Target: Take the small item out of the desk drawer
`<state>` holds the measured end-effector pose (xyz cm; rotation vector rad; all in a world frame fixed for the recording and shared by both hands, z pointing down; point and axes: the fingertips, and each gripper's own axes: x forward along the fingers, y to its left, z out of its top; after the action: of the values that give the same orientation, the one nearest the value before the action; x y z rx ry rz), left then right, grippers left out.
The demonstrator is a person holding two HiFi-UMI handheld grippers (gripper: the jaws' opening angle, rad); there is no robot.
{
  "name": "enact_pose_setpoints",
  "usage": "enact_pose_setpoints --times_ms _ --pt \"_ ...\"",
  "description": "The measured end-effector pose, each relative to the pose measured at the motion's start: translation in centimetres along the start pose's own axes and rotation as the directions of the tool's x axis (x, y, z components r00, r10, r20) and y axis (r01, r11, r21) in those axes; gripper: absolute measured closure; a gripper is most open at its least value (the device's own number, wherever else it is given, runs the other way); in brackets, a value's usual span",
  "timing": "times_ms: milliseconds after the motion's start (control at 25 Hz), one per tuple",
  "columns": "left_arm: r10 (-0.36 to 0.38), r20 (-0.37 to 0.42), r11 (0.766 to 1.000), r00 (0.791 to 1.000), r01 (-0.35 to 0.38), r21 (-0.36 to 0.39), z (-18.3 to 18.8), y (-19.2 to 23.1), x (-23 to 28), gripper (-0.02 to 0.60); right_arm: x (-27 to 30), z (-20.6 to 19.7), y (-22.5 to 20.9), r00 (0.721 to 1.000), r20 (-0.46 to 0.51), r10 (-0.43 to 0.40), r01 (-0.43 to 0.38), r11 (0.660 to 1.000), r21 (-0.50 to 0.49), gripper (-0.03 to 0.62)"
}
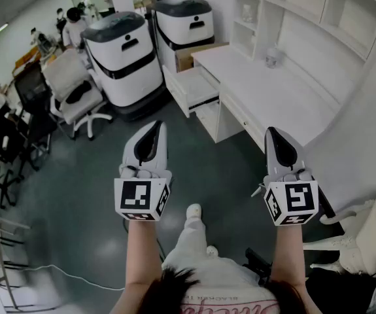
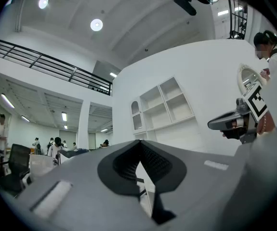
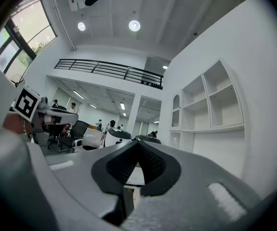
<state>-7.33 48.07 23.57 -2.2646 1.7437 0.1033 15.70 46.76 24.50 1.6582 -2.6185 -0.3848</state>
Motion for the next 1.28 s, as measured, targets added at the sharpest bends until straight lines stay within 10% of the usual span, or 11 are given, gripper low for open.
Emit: enact_pose_setpoints --times_ms 1280 --pt "-0.047 -0.042 0.998 0.998 0.045 -0.038 -6.8 6.8 19.2 0.569 18.4 -4.5 -5.3 0.999 -0.044 0.019 -0.019 1.0 -0.014 0.592"
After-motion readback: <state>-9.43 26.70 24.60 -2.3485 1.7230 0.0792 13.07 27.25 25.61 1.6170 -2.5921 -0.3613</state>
